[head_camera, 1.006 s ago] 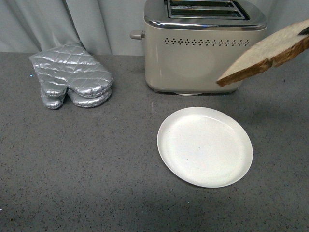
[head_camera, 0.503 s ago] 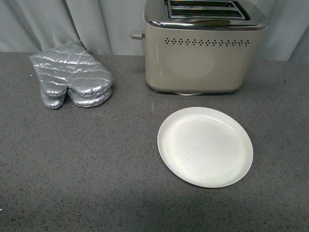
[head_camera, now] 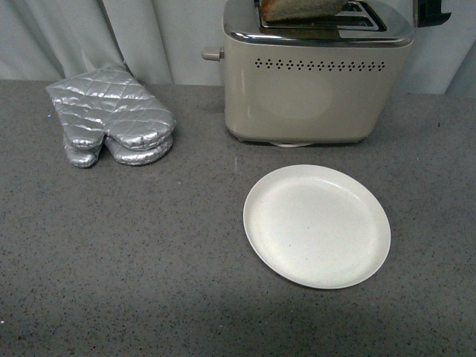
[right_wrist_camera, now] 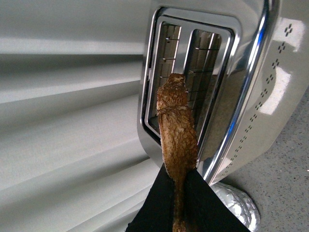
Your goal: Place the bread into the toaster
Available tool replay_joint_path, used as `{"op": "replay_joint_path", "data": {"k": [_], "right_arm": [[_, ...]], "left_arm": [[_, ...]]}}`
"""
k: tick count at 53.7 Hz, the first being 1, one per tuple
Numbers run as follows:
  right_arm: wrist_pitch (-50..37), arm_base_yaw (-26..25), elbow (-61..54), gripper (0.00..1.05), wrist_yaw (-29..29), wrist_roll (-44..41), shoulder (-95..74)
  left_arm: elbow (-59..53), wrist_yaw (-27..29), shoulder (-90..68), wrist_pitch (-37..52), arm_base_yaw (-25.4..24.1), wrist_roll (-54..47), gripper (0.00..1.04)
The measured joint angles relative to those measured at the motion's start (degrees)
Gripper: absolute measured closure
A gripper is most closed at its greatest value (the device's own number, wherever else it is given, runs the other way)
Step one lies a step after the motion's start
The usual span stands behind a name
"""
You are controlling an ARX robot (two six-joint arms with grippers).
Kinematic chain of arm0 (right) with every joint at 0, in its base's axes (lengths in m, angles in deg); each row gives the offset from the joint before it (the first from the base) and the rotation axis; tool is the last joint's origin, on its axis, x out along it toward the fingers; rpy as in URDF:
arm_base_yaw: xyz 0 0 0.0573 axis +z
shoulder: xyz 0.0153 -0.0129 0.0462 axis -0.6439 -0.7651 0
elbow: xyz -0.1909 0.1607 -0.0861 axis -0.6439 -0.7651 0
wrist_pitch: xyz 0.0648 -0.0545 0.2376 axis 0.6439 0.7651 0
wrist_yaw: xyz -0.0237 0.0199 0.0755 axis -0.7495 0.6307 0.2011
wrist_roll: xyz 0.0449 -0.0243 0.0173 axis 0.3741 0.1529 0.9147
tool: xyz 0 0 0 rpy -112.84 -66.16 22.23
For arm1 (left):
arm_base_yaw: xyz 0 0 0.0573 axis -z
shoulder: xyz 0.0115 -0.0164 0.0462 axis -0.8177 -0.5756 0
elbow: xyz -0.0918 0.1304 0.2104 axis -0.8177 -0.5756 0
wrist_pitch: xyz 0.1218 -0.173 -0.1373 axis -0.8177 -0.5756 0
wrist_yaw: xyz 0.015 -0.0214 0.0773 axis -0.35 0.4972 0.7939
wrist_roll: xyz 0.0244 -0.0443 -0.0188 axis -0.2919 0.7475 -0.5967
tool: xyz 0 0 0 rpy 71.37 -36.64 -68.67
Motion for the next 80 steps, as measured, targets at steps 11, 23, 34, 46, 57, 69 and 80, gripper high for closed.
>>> {"op": "replay_joint_path", "data": {"k": [11, 23, 34, 46, 57, 69, 80], "right_arm": [[0.15, -0.5, 0.0, 1.04, -0.37, 2.01, -1.53], [-0.48, -1.42, 0.96, 0.95, -0.28, 1.29, -2.89], [-3.41, -1.86, 1.16, 0.64, 0.22, -4.24, -2.62], [-10.12, -3.08, 0.04, 0.32, 1.68, -14.25, 1.81], [-13.64, -3.8, -5.18, 0.08, 0.98, -31.04, 10.4], [-20.83, -4.02, -21.4, 0.1, -0.87, -58.53, 24.0], [-41.11, -5.79, -46.23, 0.26, -2.71, -86.18, 38.12]], "left_arm": [[0.0, 0.0, 0.0, 0.0, 0.0, 0.0, 0.07], [0.0, -0.02, 0.0, 0.0, 0.0, 0.0, 0.07], [0.0, 0.0, 0.0, 0.0, 0.0, 0.0, 0.07], [0.0, 0.0, 0.0, 0.0, 0.0, 0.0, 0.07], [0.0, 0.0, 0.0, 0.0, 0.0, 0.0, 0.07], [0.0, 0.0, 0.0, 0.0, 0.0, 0.0, 0.07], [0.0, 0.0, 0.0, 0.0, 0.0, 0.0, 0.07]]}}
